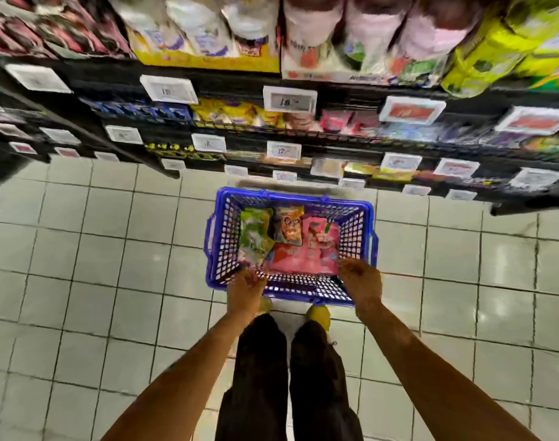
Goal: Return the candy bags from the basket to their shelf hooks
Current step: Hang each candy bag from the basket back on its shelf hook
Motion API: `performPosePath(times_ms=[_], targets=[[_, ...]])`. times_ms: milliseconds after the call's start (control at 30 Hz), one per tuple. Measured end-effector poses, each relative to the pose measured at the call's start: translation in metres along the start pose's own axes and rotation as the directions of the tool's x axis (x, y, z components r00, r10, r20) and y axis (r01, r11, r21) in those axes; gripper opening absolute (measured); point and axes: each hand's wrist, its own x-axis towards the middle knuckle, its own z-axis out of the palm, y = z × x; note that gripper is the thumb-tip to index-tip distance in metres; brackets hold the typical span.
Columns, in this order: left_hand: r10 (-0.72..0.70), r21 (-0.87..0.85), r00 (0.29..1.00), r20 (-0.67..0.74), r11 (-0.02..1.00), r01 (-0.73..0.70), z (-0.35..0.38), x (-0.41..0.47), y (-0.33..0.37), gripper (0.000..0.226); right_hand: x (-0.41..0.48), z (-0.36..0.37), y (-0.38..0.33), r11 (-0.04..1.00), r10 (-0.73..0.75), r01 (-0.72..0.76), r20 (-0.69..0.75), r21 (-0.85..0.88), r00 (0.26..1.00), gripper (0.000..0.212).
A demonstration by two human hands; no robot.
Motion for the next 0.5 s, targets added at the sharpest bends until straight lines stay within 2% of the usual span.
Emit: performPosePath(times_ms=[67,133,200,300,400,500], targets=[[-0.037,0.050,0.999,-0.028,0.998,0.039,0.015,0.019,-0.018,0.016,0.022,0.017,0.017,0.999,0.019,-0.022,0.053,0.048,0.998,0.019],[-0.059,0.081,0.998,-0.037,0.995,0.062,0.031,0.042,-0.032,0.029,0.045,0.036,0.034,0.998,0.052,-0.056,0.092,0.041,0.994,0.019],[-0.069,0.126,0.997,-0.027,0.989,0.071,0.046,0.066,-0.043,0.018,0.066,0.056,0.047,0.994,0.090,-0.094,0.066,0.053,0.994,0.019],[-0.036,0.240,0.998,0.043,0.970,0.025,0.074,0.111,-0.069,0.021,0.099,0.092,0.067,0.999,0.028,-0.032,0.089,0.044,0.996,0.015],[0.016,0.188,0.998,0.068,0.982,-0.028,0.096,0.150,-0.087,0.013,0.138,0.128,0.080,0.998,0.020,-0.013,0.112,-0.060,0.993,0.011],[0.077,0.176,0.996,0.055,0.981,-0.086,0.118,0.190,-0.101,0.031,0.180,0.170,0.086,0.999,0.049,-0.048,0.110,-0.015,0.993,0.016]])
